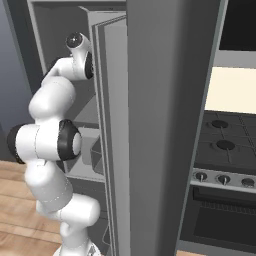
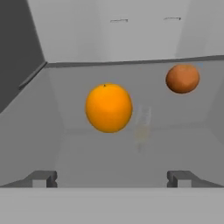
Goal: Pick the orange and tangerine from the fridge and place them on the plate next to the blender to make a fruit smoothie.
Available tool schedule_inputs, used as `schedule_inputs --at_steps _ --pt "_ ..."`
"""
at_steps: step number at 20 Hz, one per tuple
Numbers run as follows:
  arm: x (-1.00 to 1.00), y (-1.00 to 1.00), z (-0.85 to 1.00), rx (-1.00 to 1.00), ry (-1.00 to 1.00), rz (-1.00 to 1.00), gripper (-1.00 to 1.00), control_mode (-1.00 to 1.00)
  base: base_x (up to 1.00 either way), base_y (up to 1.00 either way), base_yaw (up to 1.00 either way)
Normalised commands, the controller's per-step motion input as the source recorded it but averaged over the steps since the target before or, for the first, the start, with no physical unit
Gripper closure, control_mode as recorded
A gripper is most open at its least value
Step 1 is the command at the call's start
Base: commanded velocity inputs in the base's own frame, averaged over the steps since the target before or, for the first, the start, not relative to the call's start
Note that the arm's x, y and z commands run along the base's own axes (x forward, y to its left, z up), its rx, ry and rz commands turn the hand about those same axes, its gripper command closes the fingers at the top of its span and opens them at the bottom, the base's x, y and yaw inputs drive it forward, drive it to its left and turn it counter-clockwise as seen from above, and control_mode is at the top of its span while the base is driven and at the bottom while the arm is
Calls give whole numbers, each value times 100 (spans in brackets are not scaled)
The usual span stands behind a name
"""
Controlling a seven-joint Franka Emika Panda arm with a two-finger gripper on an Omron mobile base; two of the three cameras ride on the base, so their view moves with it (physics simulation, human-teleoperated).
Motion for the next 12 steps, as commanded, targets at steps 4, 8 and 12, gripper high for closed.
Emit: schedule_inputs --at_steps 4,8,12 --pt "58 0 -10 0 3 0 -100 -100 0 0 0" --pt "57 0 -1 0 3 0 -100 -100 0 0 0" --pt "52 0 -2 0 3 0 -100 -100 0 0 0"
